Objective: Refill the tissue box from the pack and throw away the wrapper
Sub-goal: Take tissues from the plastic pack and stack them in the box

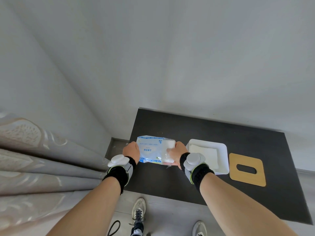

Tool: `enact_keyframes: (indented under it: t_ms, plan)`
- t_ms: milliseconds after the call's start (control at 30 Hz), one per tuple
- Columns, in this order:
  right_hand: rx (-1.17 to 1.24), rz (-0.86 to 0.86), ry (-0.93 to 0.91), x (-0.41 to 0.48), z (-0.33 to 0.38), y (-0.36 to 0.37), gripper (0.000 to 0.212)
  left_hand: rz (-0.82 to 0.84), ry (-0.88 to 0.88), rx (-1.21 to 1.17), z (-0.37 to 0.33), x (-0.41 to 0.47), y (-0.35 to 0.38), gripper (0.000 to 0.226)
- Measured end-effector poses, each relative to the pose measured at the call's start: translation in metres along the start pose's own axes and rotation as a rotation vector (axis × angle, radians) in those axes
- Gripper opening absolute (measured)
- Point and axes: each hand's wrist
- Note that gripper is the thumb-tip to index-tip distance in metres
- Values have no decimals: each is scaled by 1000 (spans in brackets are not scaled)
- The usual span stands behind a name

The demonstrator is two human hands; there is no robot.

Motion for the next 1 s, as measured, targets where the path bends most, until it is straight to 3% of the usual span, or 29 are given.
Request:
enact_keyframes:
  t_ms: [233,400,667,800,900,1000]
  plan:
    - [-65,-90,-100,-31,4,-16,29,13,-50,62,-7,-3,-5,30]
    - [-52,-157,-86,-17,-6,-33,40,2,-85,56,-9,-5,-8,28]
    - [-106,-244,-71,-53,-9,-73,22,17,-126,55,-10,-6,-11,27]
    - [-101,-266,-82,-64,-15,-93,27,-169,-152,-97,-16,-10,-8,39]
    - [-48,-244,-84,-69,-21,-109,31,-380,27,-67,-38,-21,-12,45]
    - [-2,-234,-107,-79,-24,-124,29,-371,269,-216,-83,-34,-16,43]
Point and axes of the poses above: each hand's wrist, its own x-axis towards the middle knuckle, its own y-axis out of the palm, z = x × y, and after that the axes turned 9 degrees about y, right-handed
